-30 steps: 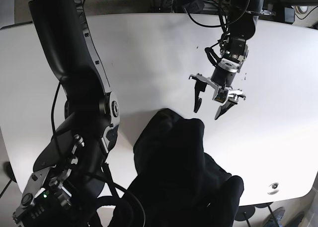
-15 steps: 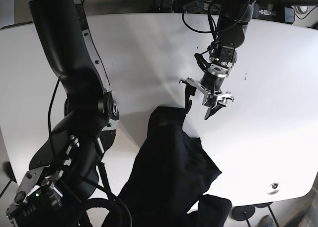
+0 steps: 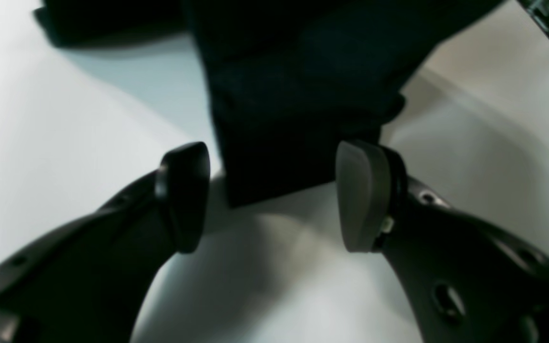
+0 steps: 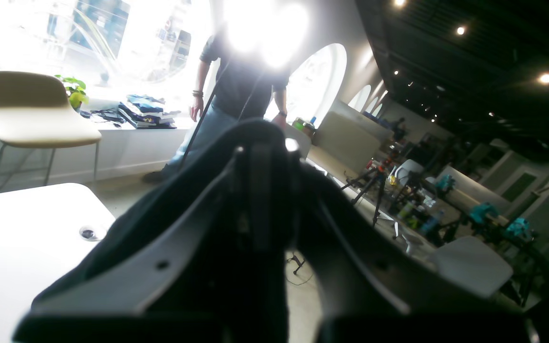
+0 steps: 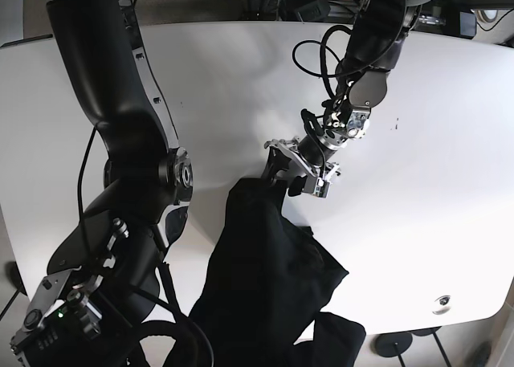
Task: Fold the T-shirt properly
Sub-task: 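Grasp the hanging black shirt with the left gripper below the right gripper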
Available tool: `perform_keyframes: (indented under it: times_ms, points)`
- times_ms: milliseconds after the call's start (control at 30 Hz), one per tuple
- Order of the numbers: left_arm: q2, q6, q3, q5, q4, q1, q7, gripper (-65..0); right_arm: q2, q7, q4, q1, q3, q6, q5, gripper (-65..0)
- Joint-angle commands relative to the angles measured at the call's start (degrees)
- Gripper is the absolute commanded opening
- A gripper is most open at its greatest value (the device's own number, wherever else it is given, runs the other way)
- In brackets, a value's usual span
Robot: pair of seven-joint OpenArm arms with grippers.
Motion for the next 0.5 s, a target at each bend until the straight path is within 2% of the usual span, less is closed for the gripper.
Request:
perform_keyframes:
  times_ms: [33, 167, 300, 333, 400, 433, 500]
  points:
    - [2.1, 0.2, 0.9, 0.1, -1.6, -2.1, 5.4, -26.7, -0.1, 1.9, 0.3, 2.3, -0.1, -0.53, 0.4, -63.1]
    - [4.0, 0.5, 0.8, 0.2, -6.0, -5.4, 7.3, -26.7, -0.1, 1.9, 0.3, 2.3, -0.1, -0.62, 0.4, -63.1]
    - [7.1, 0.5, 1.2, 0.6, -16.0, -11.4, 9.3, -28.6, -0.1, 1.9, 0.5, 2.3, -0.1, -0.71, 0.4, -63.1]
    - [7.5, 0.5, 1.2, 0.7, -18.6, -13.0, 9.6, -33.5, -0.1, 1.9, 0.5, 2.3, -0.1, -0.71, 0.4, -63.1]
    - [7.8, 0.6, 4.2, 0.6, -23.8, -15.7, 9.3, -57.8, -0.1, 1.9, 0.6, 2.3, -0.1, -0.71, 0.4, -63.1]
    - [7.7, 0.6, 5.2, 0.6, -24.3, -16.4, 9.3, -61.9, -0.1, 1.9, 0.5, 2.3, -0.1, -0.80, 0.4, -63.1]
    - [7.4, 0.6, 5.5, 0.5, -24.3, -16.7, 9.3, -62.8, -0.1, 1.9, 0.4, 2.3, 0.0, -0.80, 0.4, -63.1]
